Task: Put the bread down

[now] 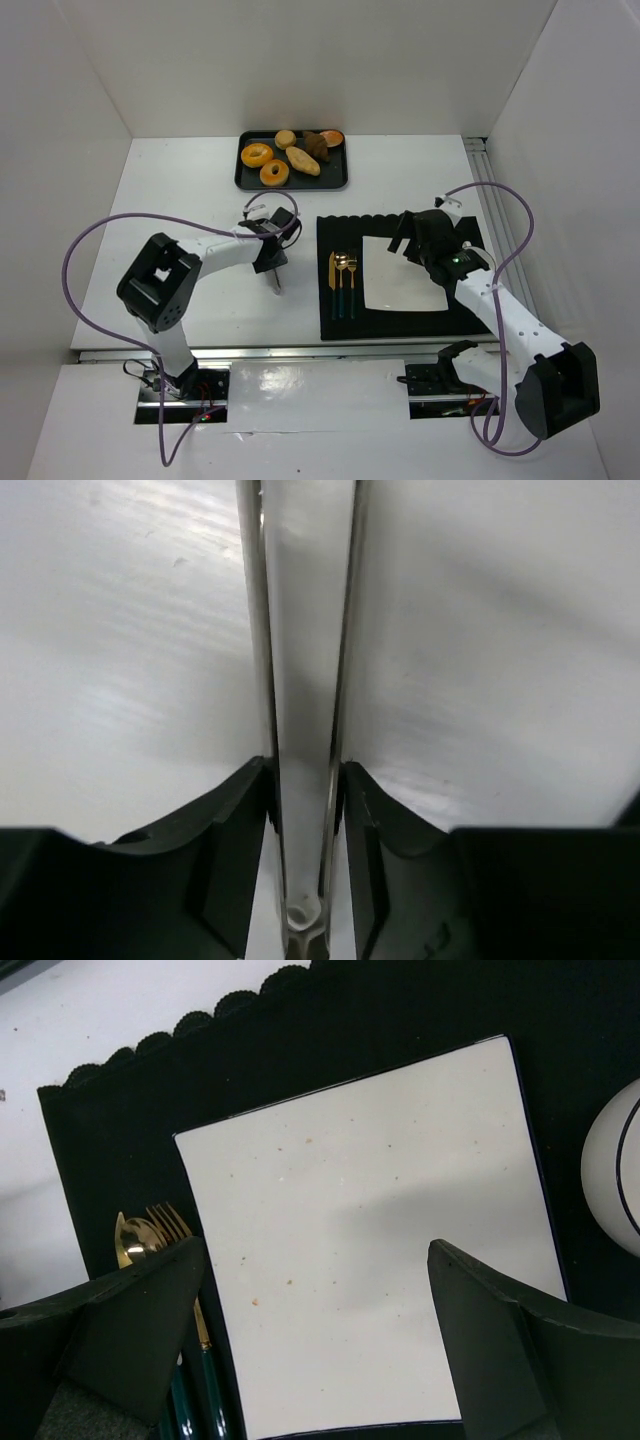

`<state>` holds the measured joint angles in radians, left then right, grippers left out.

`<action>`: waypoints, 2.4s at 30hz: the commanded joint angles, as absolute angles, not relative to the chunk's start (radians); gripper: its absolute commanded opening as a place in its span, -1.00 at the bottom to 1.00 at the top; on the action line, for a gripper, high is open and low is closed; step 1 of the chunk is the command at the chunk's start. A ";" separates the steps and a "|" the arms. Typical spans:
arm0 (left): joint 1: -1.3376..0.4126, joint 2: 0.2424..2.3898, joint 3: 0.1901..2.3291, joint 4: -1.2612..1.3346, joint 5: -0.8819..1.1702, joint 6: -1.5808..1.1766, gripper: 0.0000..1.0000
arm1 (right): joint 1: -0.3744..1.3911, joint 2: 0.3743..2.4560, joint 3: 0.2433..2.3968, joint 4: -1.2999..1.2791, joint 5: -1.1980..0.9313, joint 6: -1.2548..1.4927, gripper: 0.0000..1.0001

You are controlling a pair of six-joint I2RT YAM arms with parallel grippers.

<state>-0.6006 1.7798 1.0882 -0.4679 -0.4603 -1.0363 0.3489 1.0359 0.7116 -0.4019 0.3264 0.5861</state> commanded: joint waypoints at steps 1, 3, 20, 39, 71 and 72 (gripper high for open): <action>-0.598 1.677 1.046 -0.523 -0.492 -1.068 -0.10 | 0.344 1.026 0.710 -0.345 0.313 0.592 1.00; -0.611 1.600 1.033 -0.563 -0.492 -1.068 -0.36 | 0.344 1.037 0.710 -0.336 0.313 0.601 1.00; -0.557 1.276 1.236 -0.699 -0.362 -0.661 -0.43 | 0.353 1.077 0.729 -0.308 0.293 0.601 1.00; -0.230 1.644 1.707 -0.689 -0.083 -0.486 -0.03 | 0.353 1.075 0.729 -0.299 0.302 0.592 1.00; -0.173 1.974 1.825 -0.692 0.049 -0.505 0.10 | 0.344 1.206 0.758 -0.253 0.291 0.565 1.00; -0.164 1.974 1.813 -0.683 0.063 -0.505 0.10 | 0.344 1.206 0.758 -0.253 0.291 0.565 1.00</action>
